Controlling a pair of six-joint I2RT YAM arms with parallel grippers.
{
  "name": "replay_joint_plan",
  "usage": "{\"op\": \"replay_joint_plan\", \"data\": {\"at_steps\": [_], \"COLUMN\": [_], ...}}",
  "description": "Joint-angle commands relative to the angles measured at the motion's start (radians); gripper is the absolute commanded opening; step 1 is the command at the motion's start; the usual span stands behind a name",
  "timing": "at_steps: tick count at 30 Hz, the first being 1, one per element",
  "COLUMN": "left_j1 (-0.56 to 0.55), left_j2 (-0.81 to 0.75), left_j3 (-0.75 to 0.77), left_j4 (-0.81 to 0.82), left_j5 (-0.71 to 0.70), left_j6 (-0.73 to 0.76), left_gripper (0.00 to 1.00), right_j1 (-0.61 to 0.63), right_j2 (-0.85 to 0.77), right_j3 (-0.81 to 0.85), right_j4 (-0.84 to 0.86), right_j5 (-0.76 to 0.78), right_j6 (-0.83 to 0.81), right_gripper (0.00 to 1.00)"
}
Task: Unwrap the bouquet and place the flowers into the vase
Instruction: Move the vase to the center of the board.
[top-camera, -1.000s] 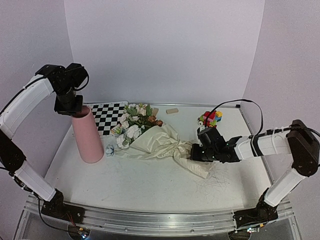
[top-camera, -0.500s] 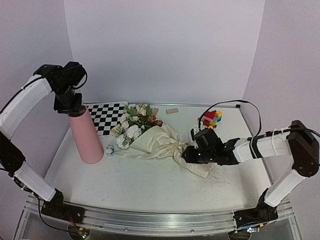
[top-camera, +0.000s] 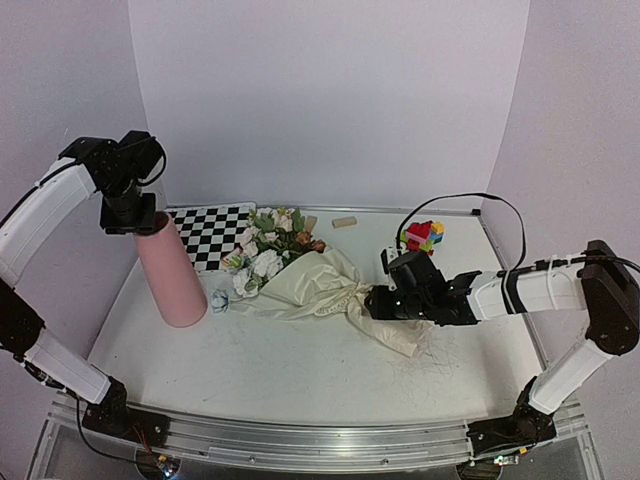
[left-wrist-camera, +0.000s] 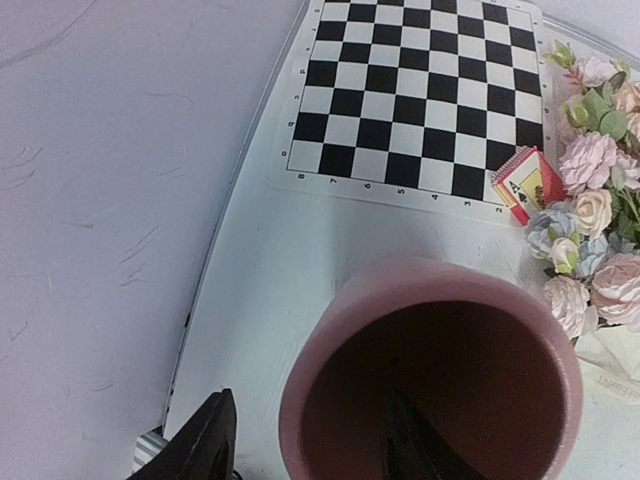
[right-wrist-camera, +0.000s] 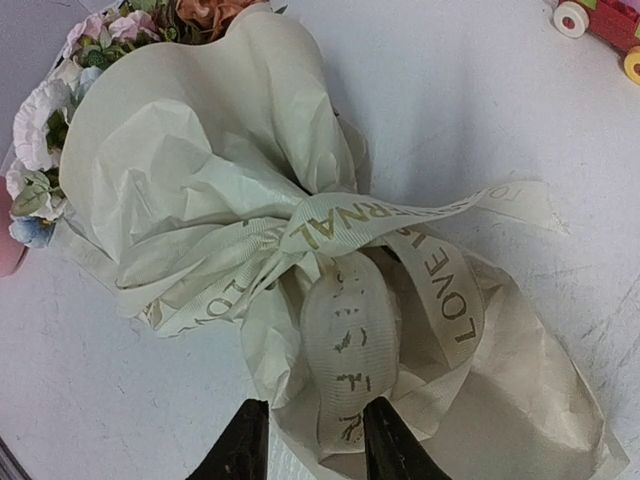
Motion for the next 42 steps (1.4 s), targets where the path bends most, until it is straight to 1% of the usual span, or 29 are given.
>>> {"op": "replay_joint_plan", "data": {"at_steps": [1,4,7,11,13,14,20,24,42], "left_j1": [0.050,0.076,0.091,0.107,0.111,0.112,0.117,0.119,0.139], "left_j2": [-0.030,-0.036,-0.038,-0.039,-0.035,-0.035,-0.024,0.000,0.089], "left_j3": [-0.028,-0.047,-0.047,-0.046,-0.047,-0.044,0.006,0.022,0.106], "left_j4": [0.048,0.078,0.090,0.110,0.113,0.116,0.140,0.157,0.253], "left_j5": [0.035,0.102,0.140,0.187,0.189,0.187,0.185,0.183,0.184], "left_j6": [0.029,0.054,0.062,0.076,0.077,0.077,0.075,0.077,0.081], "left_gripper": [0.51,0.50,0.43,0.29,0.20,0.17,0.11,0.04,0.02], "right_j1": [-0.002,-0.002,-0.002,-0.003,-0.003,-0.003,-0.002,-0.003,-0.002], "right_j2": [-0.039,-0.042,-0.044,-0.047,-0.049,-0.051,-0.056,-0.059,-0.074], "right_j3": [0.044,0.053,0.062,0.065,0.065,0.065,0.062,0.059,0.061], "right_j4": [-0.031,-0.037,-0.045,-0.052,-0.054,-0.055,-0.061,-0.063,-0.079], "right_j5": [0.023,0.025,0.027,0.029,0.030,0.030,0.038,0.039,0.064], "right_j6": [-0.017,-0.023,-0.026,-0.027,-0.026,-0.025,-0.021,-0.015,-0.020], "right_gripper": [0.34,0.34,0.34,0.34,0.34,0.34,0.34,0.34,0.34]}}
